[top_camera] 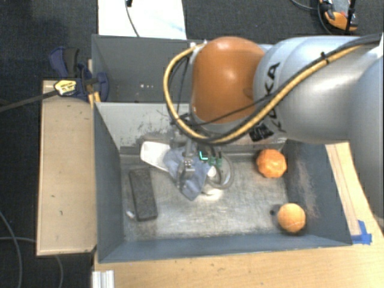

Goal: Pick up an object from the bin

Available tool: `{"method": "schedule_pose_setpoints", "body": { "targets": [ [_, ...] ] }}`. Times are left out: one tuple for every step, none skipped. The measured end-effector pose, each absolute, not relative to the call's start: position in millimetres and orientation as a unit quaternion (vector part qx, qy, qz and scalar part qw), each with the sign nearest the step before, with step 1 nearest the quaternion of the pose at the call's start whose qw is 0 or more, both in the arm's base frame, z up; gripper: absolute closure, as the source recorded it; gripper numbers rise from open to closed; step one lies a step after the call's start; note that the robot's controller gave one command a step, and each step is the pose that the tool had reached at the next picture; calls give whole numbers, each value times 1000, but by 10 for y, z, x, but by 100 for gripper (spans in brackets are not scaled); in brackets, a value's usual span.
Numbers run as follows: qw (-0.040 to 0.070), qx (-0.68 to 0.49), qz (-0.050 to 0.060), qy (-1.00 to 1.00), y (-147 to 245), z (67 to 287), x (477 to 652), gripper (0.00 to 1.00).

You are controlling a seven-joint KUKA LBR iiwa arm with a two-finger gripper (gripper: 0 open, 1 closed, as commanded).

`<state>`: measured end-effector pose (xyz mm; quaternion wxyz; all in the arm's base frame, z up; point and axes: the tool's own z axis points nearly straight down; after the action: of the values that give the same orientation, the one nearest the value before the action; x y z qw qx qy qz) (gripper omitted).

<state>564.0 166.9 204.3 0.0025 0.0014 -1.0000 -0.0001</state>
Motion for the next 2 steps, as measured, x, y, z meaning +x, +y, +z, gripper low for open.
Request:
{"method": "schedule_pose_setpoints", "body": {
  "targets": [
    [-2,-1,-1,-1000,1661,2086,5659,0],
    [-2,-61,-1,-998,1560,1584,5647,0]
  ]
}}
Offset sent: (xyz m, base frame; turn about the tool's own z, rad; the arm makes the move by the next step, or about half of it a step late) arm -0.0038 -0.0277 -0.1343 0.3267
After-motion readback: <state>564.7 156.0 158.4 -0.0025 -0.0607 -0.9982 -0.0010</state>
